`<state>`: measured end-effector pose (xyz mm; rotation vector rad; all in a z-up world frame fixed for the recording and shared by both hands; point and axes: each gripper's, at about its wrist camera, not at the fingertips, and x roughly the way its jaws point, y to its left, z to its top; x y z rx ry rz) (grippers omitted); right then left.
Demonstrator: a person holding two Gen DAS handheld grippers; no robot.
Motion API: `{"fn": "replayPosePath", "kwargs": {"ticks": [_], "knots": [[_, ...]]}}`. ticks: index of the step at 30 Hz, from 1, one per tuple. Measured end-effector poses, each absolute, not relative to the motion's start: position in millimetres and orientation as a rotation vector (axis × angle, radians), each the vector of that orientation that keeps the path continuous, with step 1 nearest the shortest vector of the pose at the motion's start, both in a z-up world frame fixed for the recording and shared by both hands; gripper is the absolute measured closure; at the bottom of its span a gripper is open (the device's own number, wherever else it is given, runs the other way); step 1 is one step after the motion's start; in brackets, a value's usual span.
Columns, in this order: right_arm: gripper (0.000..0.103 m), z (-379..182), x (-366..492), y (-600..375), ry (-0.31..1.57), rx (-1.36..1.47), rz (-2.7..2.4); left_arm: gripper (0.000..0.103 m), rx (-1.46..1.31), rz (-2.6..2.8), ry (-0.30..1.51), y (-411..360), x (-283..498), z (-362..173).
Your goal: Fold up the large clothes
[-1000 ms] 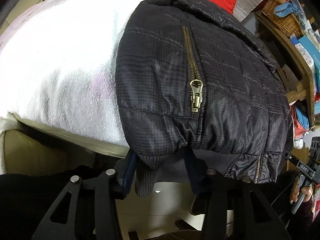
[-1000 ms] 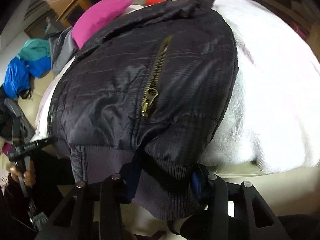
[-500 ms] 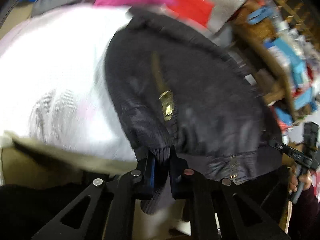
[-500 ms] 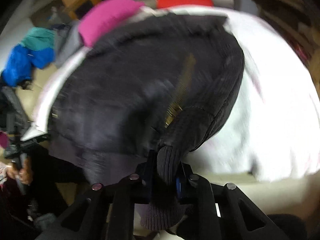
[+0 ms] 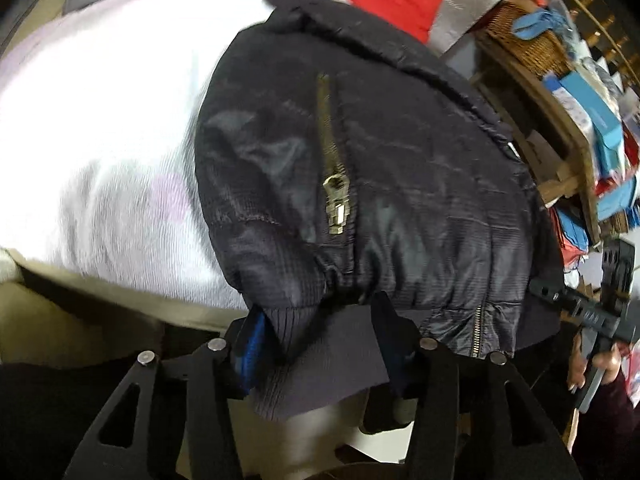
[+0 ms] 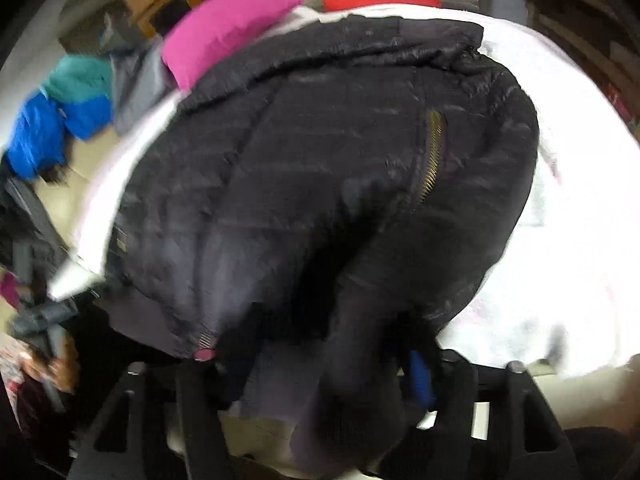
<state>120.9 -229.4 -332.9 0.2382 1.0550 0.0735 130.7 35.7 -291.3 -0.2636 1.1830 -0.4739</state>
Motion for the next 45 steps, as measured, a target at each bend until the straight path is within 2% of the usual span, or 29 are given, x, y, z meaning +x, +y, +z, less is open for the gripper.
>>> {"fn": "replayPosePath", "kwargs": {"ticks": [2, 3, 4, 5, 6, 7, 9, 11, 19, 24, 35, 40, 45], "knots": [[0.037, -342, 117, -236, 1.087, 0.252, 0.048, 0.05, -0.268, -0.469, 1.202, 34, 132, -295], [0.048, -347, 115, -240, 1.092, 0.275, 0.044, 0.051, -0.263, -0.466, 1.208, 33, 132, -296], [0.068, -351, 114, -244, 1.097, 0.286, 0.038, 0.052, -0.26, -0.468, 1.212, 34, 132, -297], [0.074, -353, 112, -248, 1.104, 0.303, 0.038, 0.055, -0.252, -0.465, 1.208, 35, 131, -299], [0.077, -353, 111, -251, 1.1, 0.329, 0.051, 0.068, -0.241, -0.458, 1.199, 31, 133, -300], [0.079, -351, 110, -251, 1.09, 0.336, 0.059, 0.074, -0.239, -0.457, 1.19, 32, 133, -299], [0.081, -338, 106, -246, 1.063, 0.298, 0.071, 0.089, -0.262, -0.462, 1.172, 40, 132, -297], [0.083, -322, 102, -241, 1.014, 0.288, 0.099, 0.091, -0.289, -0.479, 1.158, 45, 132, -293], [0.084, -260, 96, -263, 0.779, 0.422, 0.197, 0.092, -0.334, -0.601, 0.986, 57, 127, -239], [0.084, -236, 121, -275, 0.653, 0.512, 0.229, 0.092, -0.412, -0.627, 0.904, 74, 155, -195], [0.084, -175, 229, -355, 0.44, 0.646, 0.155, 0.092, -0.417, -0.555, 0.856, 41, 304, -137], [0.084, -178, 313, -380, 0.439, 0.655, 0.094, 0.092, -0.36, -0.515, 0.851, 10, 392, -127], [0.084, -193, 405, -406, 0.465, 0.676, 0.048, 0.092, -0.345, -0.482, 0.902, -18, 479, -139]]}}
